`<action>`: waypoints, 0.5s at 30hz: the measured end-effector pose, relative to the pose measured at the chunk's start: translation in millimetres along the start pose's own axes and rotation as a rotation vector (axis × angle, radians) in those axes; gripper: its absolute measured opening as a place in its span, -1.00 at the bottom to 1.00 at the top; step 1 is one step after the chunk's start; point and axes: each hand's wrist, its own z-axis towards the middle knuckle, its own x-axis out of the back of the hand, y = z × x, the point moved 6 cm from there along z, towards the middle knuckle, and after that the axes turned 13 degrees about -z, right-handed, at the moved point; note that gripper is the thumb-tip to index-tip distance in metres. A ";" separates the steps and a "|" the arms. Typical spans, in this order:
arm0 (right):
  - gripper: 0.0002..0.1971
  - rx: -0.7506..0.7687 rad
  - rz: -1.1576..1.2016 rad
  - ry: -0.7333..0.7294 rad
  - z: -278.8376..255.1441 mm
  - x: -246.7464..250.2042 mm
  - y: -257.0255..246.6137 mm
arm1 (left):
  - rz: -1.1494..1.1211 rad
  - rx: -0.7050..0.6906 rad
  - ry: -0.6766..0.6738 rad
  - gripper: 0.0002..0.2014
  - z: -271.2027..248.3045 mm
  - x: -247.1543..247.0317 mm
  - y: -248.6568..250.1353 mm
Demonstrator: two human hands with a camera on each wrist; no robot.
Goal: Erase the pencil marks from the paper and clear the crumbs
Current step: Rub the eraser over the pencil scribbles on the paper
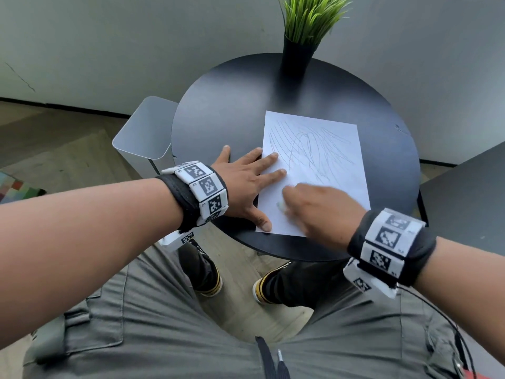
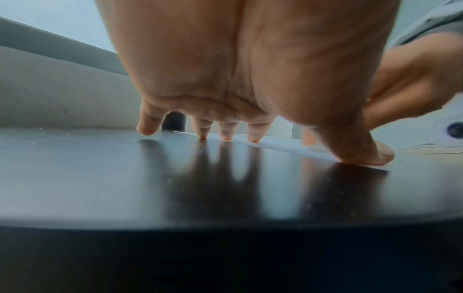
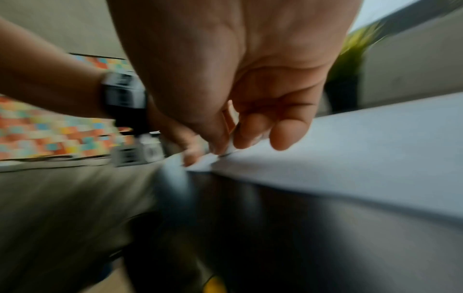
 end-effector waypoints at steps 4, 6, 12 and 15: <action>-0.85 0.070 -0.017 -0.025 3.5 3.3 -8.6 | 0.000 0.002 0.000 0.21 -0.7 -0.2 -0.3; -0.80 -0.110 0.003 0.025 16.0 6.7 26.0 | -0.012 0.013 -0.015 0.23 0.3 -0.4 -0.6; -0.91 0.146 0.078 -0.075 -0.6 -4.7 -19.7 | 0.017 0.007 -0.003 0.21 -0.9 1.1 1.4; -0.88 -0.043 0.066 -0.022 13.5 2.5 11.3 | 0.001 0.007 -0.005 0.21 0.1 1.5 2.3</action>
